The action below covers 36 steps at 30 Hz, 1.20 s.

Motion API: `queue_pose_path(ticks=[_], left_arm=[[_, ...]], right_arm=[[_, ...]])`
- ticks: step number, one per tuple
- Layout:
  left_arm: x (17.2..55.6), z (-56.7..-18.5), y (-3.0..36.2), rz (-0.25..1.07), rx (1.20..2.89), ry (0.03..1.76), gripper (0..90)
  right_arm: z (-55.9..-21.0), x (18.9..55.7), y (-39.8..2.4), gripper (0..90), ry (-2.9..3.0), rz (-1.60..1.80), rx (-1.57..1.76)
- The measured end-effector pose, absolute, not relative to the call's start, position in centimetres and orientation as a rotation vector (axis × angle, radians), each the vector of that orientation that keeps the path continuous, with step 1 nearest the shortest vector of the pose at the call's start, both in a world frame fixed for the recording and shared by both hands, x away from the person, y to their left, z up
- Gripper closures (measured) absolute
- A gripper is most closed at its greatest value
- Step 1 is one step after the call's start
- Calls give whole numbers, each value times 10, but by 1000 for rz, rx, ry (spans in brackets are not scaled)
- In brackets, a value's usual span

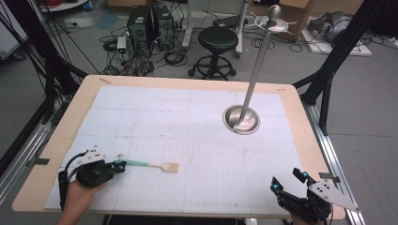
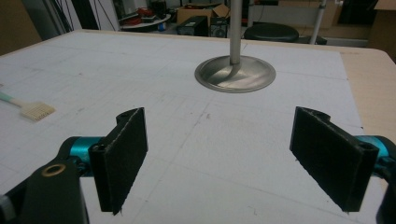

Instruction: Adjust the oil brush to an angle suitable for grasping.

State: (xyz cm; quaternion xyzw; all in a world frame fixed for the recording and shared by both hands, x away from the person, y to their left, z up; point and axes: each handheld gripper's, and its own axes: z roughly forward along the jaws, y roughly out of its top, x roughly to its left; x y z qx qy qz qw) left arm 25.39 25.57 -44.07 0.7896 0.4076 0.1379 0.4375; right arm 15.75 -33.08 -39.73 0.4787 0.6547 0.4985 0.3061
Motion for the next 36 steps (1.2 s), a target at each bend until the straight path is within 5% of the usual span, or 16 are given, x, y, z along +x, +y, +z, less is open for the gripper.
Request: queue_pose_path(ticks=[23, 28, 36], left_arm=[[303, -447, 239, 500, 1975, 1173, 884], [313, -439, 270, 531, 1826, 1226, 882], [336, -449, 270, 512, 1954, 1172, 889]], right_arm=[[-399, 159, -331, 179, 1738, 1314, 1272], [-398, 157, -332, 179, 1730, 1316, 1278], [-399, 158, -332, 180, 1734, 1315, 1271]])
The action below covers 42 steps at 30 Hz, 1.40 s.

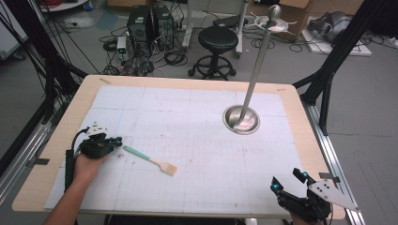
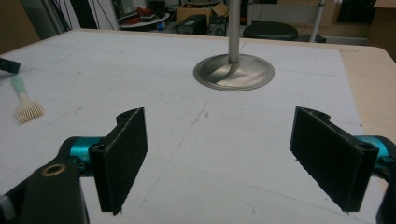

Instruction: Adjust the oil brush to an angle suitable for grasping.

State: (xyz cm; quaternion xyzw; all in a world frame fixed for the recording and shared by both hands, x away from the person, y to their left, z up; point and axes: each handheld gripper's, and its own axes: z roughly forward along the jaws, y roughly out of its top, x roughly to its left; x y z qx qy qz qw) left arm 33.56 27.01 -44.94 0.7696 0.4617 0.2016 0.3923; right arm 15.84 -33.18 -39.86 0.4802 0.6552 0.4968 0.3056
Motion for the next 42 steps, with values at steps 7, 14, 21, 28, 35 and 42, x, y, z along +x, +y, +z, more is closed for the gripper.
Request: queue_pose_path(ticks=[7, 14, 21, 28, 35, 42], left_arm=[[332, -448, 265, 468, 1988, 1110, 894], [320, -444, 247, 404, 2068, 1037, 894], [309, -444, 224, 369, 2094, 981, 893], [300, -446, 201, 337, 2067, 963, 891], [291, -447, 179, 321, 2067, 934, 893], [282, -448, 155, 299, 2081, 883, 893]], right_arm=[[-399, 157, -333, 180, 1726, 1317, 1284], [-398, 157, -332, 180, 1729, 1316, 1281], [-398, 158, -331, 180, 1733, 1317, 1274], [-399, 159, -332, 180, 1736, 1311, 1277], [-398, 158, -331, 180, 1736, 1315, 1275], [-399, 159, -332, 180, 1736, 1316, 1276]])
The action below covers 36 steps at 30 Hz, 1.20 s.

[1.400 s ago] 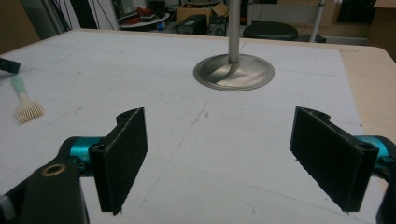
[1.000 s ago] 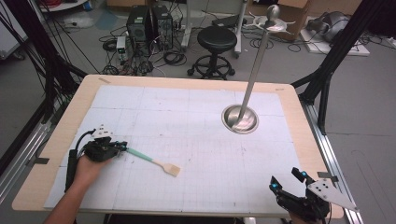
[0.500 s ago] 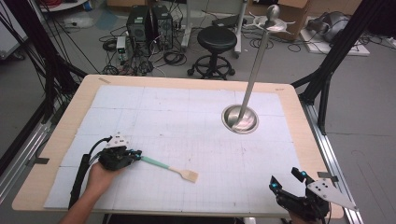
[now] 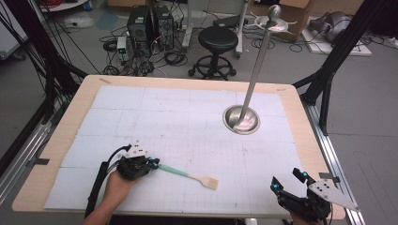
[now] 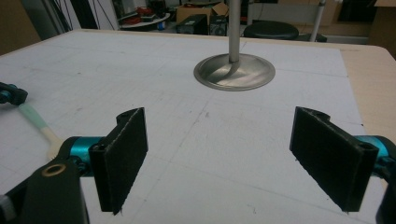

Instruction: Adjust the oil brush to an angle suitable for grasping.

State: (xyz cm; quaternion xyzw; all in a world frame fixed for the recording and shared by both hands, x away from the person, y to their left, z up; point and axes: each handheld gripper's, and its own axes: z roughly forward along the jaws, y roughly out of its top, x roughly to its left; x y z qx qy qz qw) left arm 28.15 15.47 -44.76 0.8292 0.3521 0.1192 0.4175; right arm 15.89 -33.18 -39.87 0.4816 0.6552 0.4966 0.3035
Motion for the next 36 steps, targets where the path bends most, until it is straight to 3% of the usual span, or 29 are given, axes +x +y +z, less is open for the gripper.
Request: queue_pose_path(ticks=[19, 21, 22, 23, 26, 28, 29, 32, 34, 36], left_arm=[[274, -449, 110, 222, 2050, 823, 879], [276, -443, 118, 249, 2005, 845, 816], [276, -440, 124, 271, 1975, 861, 739], [277, -437, 128, 290, 1959, 869, 739], [279, -427, 159, 343, 1834, 925, 496], [280, -424, 168, 353, 1809, 925, 472], [279, -419, 187, 376, 1755, 916, 394], [278, -413, 205, 386, 1702, 923, 336], [276, -409, 218, 396, 1679, 928, 204], [269, -405, 232, 416, 1652, 900, 195]], right_arm=[[-399, 159, -331, 180, 1742, 1319, 1275], [-399, 159, -331, 180, 1742, 1323, 1282], [-399, 158, -331, 180, 1743, 1324, 1279], [-399, 158, -331, 180, 1743, 1324, 1279], [-399, 159, -330, 195, 1751, 1326, 1275], [-399, 159, -330, 206, 1753, 1330, 1271], [-399, 160, -328, 223, 1768, 1337, 1266], [-399, 162, -326, 224, 1769, 1345, 1267], [-398, 165, -321, 235, 1774, 1364, 1262], [-398, 167, -317, 233, 1779, 1366, 1249]])
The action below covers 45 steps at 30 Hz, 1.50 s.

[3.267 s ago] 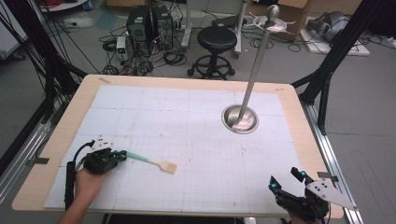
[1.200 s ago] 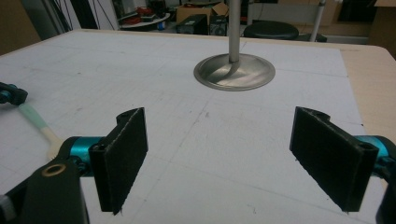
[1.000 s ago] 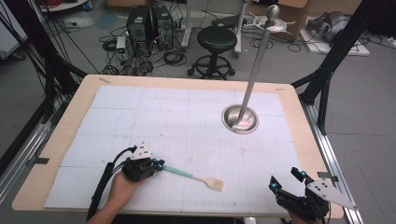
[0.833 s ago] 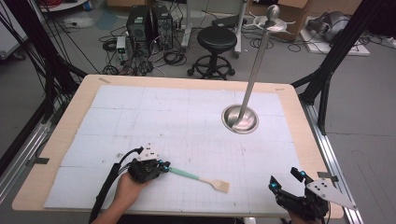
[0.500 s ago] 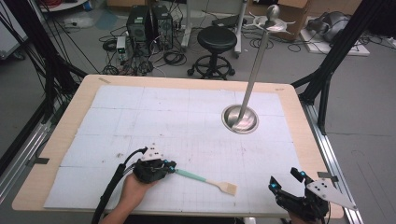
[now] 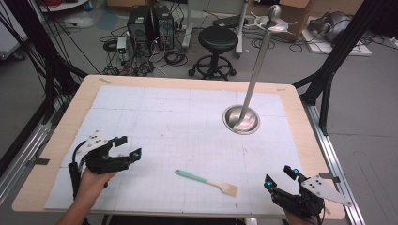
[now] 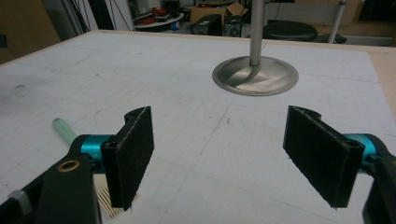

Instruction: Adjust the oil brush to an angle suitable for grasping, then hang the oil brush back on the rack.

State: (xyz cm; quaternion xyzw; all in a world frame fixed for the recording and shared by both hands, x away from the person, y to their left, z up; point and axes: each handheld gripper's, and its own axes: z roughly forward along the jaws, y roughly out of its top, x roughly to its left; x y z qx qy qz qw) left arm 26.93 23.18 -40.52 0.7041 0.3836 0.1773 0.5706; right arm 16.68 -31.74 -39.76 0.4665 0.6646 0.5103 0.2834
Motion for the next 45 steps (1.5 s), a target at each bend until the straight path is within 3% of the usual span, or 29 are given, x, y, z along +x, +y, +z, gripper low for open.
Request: queue_pose_path(ticks=[9, 28, 41, 45], left_arm=[[257, -410, 256, 465, 1606, 866, 199], [254, -416, 262, 459, 1568, 884, 213], [254, -419, 264, 442, 1584, 891, 222], [255, -419, 264, 430, 1577, 895, 223]], right_arm=[[-401, 176, -306, 155, 1832, 1343, 1238], [-408, 178, -304, 155, 1936, 1377, 1235], [-406, 197, -258, 156, 2146, 1370, 1085], [-408, 205, -244, 275, 2226, 1368, 1045]])
